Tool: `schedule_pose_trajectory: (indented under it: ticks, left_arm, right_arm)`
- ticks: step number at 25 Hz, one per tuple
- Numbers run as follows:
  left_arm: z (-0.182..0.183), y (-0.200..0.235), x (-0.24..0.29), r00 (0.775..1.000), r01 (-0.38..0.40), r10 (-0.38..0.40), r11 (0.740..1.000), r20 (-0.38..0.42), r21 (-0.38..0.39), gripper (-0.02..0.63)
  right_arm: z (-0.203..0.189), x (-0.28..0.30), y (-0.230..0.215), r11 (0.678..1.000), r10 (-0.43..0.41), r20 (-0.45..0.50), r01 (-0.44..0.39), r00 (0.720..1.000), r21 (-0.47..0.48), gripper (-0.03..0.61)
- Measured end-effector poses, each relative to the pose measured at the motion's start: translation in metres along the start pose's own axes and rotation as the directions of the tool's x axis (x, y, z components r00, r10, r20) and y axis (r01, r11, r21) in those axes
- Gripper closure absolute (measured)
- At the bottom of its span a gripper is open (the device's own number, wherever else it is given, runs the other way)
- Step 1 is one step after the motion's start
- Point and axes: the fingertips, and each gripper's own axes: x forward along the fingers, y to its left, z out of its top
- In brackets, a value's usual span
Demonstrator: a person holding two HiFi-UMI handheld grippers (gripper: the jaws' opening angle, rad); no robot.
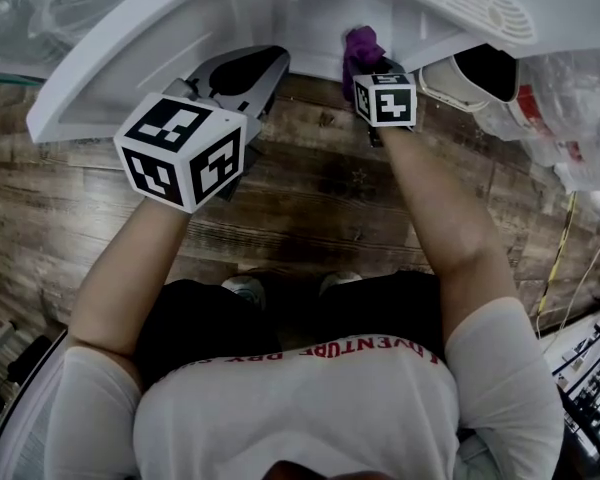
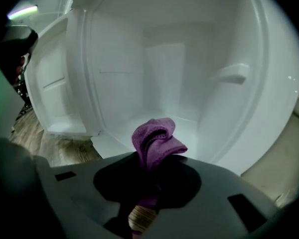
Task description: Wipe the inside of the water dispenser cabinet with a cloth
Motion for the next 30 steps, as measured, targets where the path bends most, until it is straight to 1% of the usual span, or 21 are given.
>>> schedule_pose_trajectory:
  ticks: [6,12,19,23,26,30]
  left_arm:
    - [0.003,-0.004,-0.001,1.000,0.002,-0.002,1.000,0.005,0.008,0.578]
    - [0.005,-0.007,-0.004,1.000,0.010,-0.010,1.000,0.010,0.013,0.578]
    - [0.006,-0.010,-0.007,1.000,0.015,-0.015,1.000,0.013,0.021,0.578]
    - [0.007,-0.015,-0.007,1.000,0.020,-0.020,0.999,0.015,0.028,0.578]
    - [0.008,-0.017,-0.008,1.000,0.019,-0.020,0.999,0.018,0.031,0.578]
    - [0.010,-0.020,-0.010,1.000,0.016,-0.017,0.999,0.023,0.036,0.578]
  right_arm:
    - [-0.015,-0.009,-0.025,0.997,-0.035,-0.018,0.036,0.999,0.070,0.468]
    - [-0.021,-0.018,-0.041,0.988,-0.077,-0.039,0.081,0.996,0.132,0.468]
    - [-0.019,-0.024,-0.045,0.985,-0.088,-0.043,0.093,0.995,0.144,0.468]
    - [-0.016,-0.030,-0.045,0.987,-0.091,-0.039,0.095,0.995,0.131,0.468]
    - [-0.013,-0.036,-0.044,0.987,-0.083,-0.026,0.086,0.996,0.134,0.468]
    - [-0.005,-0.045,-0.045,0.985,-0.068,0.004,0.067,0.998,0.162,0.468]
